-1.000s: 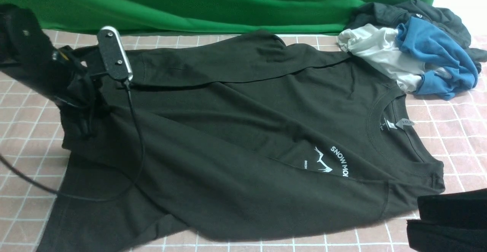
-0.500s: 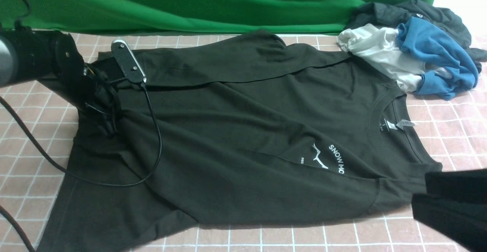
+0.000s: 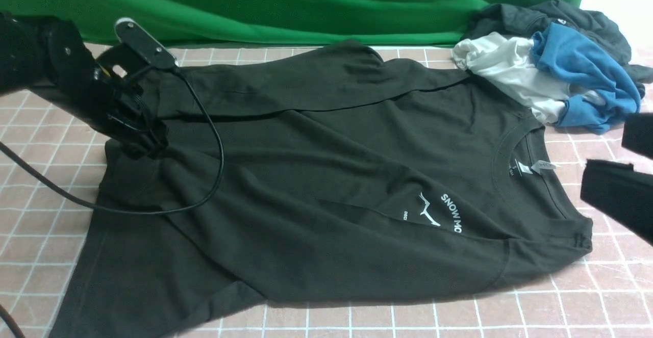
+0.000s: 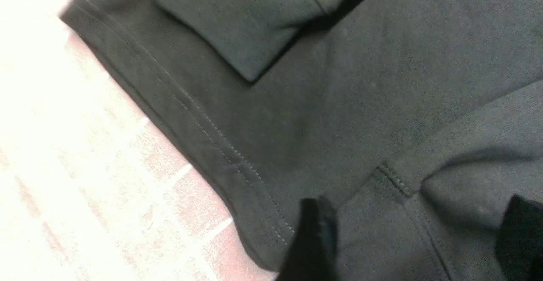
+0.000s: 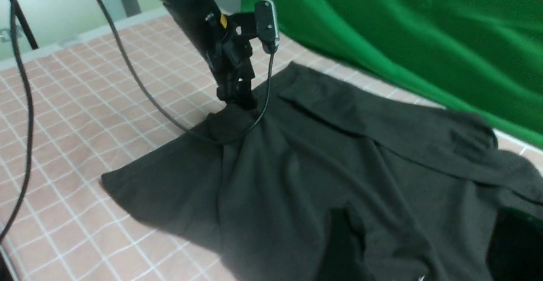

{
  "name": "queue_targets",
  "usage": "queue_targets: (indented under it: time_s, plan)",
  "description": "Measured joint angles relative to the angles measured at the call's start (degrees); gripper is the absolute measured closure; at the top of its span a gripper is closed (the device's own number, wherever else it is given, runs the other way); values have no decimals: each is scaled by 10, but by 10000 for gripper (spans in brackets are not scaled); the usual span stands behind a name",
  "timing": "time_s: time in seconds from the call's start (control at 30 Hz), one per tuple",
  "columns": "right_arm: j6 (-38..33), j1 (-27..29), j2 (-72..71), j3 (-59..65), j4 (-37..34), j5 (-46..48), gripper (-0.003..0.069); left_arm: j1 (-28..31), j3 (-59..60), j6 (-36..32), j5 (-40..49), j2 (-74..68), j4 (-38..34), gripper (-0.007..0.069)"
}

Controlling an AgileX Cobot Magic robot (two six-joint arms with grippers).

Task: Fold a long-sleeved shirt over a pink coffee tablecloth.
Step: 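Fold the left side of the black T-shirt inward over its body, then grab the top left corner of the dark shirt with the left gripper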

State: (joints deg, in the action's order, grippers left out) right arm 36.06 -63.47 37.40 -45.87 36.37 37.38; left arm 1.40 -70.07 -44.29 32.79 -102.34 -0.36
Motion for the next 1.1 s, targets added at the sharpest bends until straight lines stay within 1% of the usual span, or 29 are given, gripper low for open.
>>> queue_targets:
  time_s: [0.03, 0.07, 0.1, 0.17, 0.23, 0.33, 0.47, 0.5, 0.53, 0.6, 0.67, 0.73, 0.77, 0.8, 0.83, 0.87, 0.97, 1.0, 1.03, 1.1]
  plan:
    - [5, 0, 7, 0, 3, 0, 228, 0, -1, -16, 5, 1, -8, 201]
    - [5, 0, 8, 0, 3, 0, 229, 0, -2, -20, 6, 1, -10, 215]
    - [7, 0, 16, 0, 4, 0, 237, 0, -3, -58, 8, 1, -19, 325]
    - [4, 0, 28, 0, 6, 0, 243, 0, -4, -119, 12, 1, -34, 491]
    - [-10, 0, 39, 0, 7, 0, 244, 0, -7, -154, 14, 1, -47, 574]
    - [-20, 0, 50, 0, 26, 0, 246, 0, -31, -161, 22, -12, -56, 603]
    - [-20, 0, 64, -18, 67, 11, 246, 0, -89, -170, 36, -51, -59, 605]
    - [-20, 0, 66, -28, 71, 19, 246, 0, -105, -182, 40, -64, -59, 605]
    - [-20, 0, 71, -51, 76, 37, 246, 0, -124, -209, 51, -82, -57, 597]
    - [-20, 0, 74, -72, 79, 54, 246, 0, -134, -228, 57, -93, -56, 587]
    - [-21, 0, 79, -108, 84, 84, 246, 0, -147, -264, 53, -113, -57, 529]
    - [-21, 0, 79, -122, 85, 92, 246, 0, -148, -279, 34, -124, -67, 472]
    - [-21, 0, 79, -123, 85, 92, 246, 0, -148, -282, 29, -125, -68, 464]
    - [-21, 0, 79, -125, 85, 95, 246, 0, -149, -297, 12, -133, -76, 412]
    - [-20, 0, 79, -125, 85, 96, 246, 0, -149, -304, 7, -137, -79, 388]
    - [-19, 0, 82, -125, 85, 100, 246, 0, -149, -335, -12, -145, -88, 326]
    - [-19, 0, 93, -125, 85, 102, 246, 0, -150, -391, -37, -159, -97, 242]
    - [-19, 0, 94, -125, 85, 102, 246, 0, -150, -391, -39, -160, -98, 237]
    - [-20, 0, 99, -125, 85, 102, 246, 0, -150, -404, -53, -168, -100, 212]
    - [-20, 0, 103, -125, 85, 101, 246, 0, -151, -411, -62, -174, -100, 202]
